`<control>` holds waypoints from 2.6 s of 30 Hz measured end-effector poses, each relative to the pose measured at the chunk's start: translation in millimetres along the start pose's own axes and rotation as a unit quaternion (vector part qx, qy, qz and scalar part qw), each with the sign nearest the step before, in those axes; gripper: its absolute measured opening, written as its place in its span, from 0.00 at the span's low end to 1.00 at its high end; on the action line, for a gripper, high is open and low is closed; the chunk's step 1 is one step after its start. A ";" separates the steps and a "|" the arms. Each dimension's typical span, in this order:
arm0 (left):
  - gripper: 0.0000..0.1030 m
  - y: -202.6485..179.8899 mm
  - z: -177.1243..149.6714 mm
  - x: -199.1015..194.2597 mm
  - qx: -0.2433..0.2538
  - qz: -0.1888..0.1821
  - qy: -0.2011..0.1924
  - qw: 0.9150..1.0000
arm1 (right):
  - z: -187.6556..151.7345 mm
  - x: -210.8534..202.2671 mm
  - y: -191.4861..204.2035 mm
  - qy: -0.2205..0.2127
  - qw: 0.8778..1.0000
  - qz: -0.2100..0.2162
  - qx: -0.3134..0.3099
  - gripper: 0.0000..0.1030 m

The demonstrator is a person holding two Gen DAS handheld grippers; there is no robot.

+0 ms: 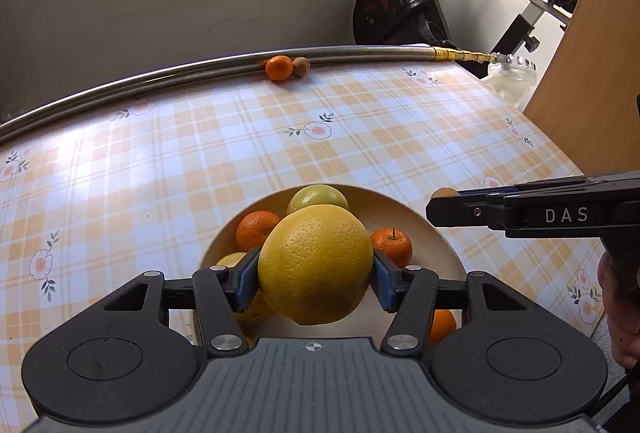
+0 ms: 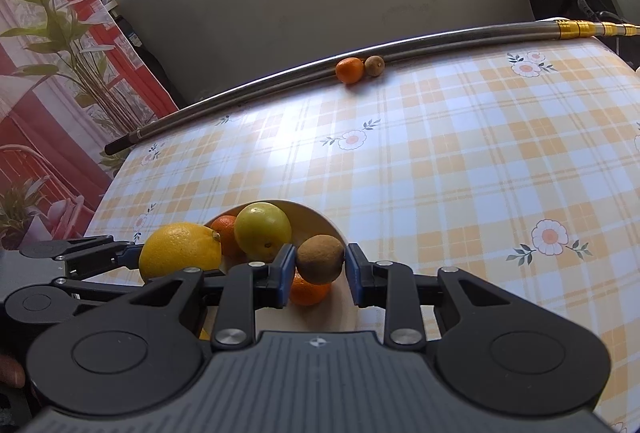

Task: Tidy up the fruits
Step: 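Carry the lemon and kiwi over the plate with both tools, then lower the lemon with the left tool while the right tool lowers the kiwi into the plate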

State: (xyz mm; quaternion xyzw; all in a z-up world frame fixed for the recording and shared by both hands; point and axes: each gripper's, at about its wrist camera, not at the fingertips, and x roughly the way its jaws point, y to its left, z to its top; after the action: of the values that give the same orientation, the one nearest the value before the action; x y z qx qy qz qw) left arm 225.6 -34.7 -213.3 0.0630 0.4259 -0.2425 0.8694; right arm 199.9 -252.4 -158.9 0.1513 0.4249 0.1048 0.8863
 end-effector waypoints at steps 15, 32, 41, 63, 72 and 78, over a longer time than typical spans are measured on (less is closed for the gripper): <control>0.58 -13.7 1.8 22.4 0.044 0.000 0.022 0.999 | -0.4 -0.1 -4.9 0.002 1.000 -0.006 0.004 0.29; 0.58 -13.3 2.6 32.5 0.035 -0.008 0.030 0.999 | -0.7 0.2 -6.9 0.006 1.000 -0.009 0.004 0.29; 0.58 -4.8 3.7 28.2 0.006 -0.015 0.025 1.000 | -0.3 -0.1 -9.4 0.006 1.000 -0.009 0.005 0.29; 0.58 3.9 6.0 0.4 -0.008 0.011 -0.016 1.000 | -1.0 3.0 -8.2 0.011 1.000 -0.010 0.006 0.29; 0.58 29.9 8.8 -21.0 -0.072 0.038 -0.053 0.995 | 2.8 10.7 3.1 0.012 0.999 -0.015 -0.025 0.29; 0.58 39.7 9.1 -27.6 -0.091 0.049 -0.059 0.993 | 9.8 23.4 12.2 0.013 0.999 -0.010 -0.047 0.29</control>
State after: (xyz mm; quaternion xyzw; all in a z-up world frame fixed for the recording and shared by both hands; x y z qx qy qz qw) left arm 236.6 7.3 -190.1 -0.0101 0.3910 -0.1634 0.9057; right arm 221.3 -235.4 -165.6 0.1041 0.4329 0.1175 0.8877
